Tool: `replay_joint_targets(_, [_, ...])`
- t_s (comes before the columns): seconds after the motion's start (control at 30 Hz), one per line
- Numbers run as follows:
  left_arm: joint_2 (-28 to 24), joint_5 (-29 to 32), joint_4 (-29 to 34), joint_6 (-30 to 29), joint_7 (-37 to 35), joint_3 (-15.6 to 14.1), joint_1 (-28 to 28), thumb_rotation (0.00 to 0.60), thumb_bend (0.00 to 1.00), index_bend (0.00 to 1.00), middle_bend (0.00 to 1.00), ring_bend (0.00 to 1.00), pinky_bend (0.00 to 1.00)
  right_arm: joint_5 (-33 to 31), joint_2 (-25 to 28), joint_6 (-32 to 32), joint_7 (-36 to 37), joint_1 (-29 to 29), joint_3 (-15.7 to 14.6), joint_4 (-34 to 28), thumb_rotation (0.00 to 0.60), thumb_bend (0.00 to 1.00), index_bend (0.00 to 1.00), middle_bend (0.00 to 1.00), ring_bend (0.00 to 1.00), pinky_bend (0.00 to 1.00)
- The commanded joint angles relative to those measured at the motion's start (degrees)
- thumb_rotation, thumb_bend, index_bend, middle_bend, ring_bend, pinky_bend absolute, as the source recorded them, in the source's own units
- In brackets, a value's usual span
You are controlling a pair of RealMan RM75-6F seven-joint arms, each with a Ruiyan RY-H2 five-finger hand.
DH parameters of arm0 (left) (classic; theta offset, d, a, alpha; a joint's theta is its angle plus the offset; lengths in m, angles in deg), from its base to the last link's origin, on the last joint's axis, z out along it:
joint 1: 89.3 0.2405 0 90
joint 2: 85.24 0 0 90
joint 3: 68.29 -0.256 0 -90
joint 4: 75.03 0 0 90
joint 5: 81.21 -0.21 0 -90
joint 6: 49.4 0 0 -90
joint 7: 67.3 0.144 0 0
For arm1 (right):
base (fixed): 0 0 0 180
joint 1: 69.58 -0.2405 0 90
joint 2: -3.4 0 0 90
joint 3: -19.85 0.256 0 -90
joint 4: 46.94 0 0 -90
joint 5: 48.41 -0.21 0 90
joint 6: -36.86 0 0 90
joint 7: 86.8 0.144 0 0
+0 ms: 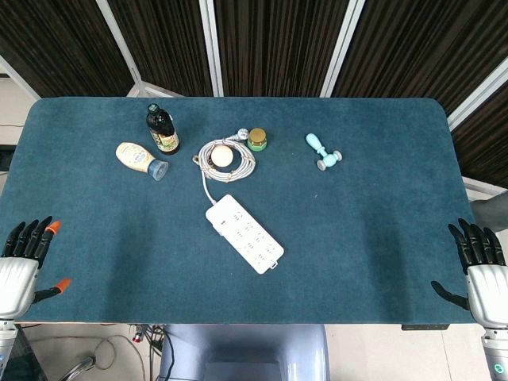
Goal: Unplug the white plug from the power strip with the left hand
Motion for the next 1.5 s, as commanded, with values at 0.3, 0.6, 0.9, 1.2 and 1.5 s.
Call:
replay_joint_targets(0.3, [0.76,-1.07,-0.09,2.48,1.90,0.78,0.38,0.600,0.00,0.00,0.00,0.00,0.00,1.39,-0.41,-2.36,-1.04,-0.62,-0.69,0.30,0.600,0.19,0.00,0.00,0.00,0.00])
replay_joint_targets(0.6, [0.00,-1.11,6.03,8.62,6.24,4.69,-4.62,0.600,0.00,0.00,0.00,0.00,0.00,9.62,-3.26,-7.55,-3.41,-4.22,-3.77,-0.13,0.600,0.20,0.00,0.00,0.00,0.00])
replay_joint_targets(0.9, [1.80,4.96,15.40,22.20,17.26,12.50,-15.40,0.600,0.00,0.01,0.01,0.00,0.00,15.16,-10.11,-18.60,-18.44,-10.59,-3.92,-6.03,0.600,0.45,0.00,0.00,0.00,0.00])
replay_joint_targets(1.2, [8.92,16.25,14.50,32.14,25.33,19.27,-24.91,0.600,0.00,0.02,0.02,0.00,0.00,10.28,-18.44,-29.91,-28.10,-14.71,-2.39,-7.85,0.600,0.58,0.00,0.00,0.00,0.00])
replay_joint_targets(1.5, [15.36,25.85,11.91,36.42,31.45,22.39,-31.89,0.600,0.00,0.05,0.05,0.00,0.00,3.54,-24.69,-35.48,-33.68,-16.91,-0.29,-6.14,0.600,0.59,0.00,0.00,0.00,0.00])
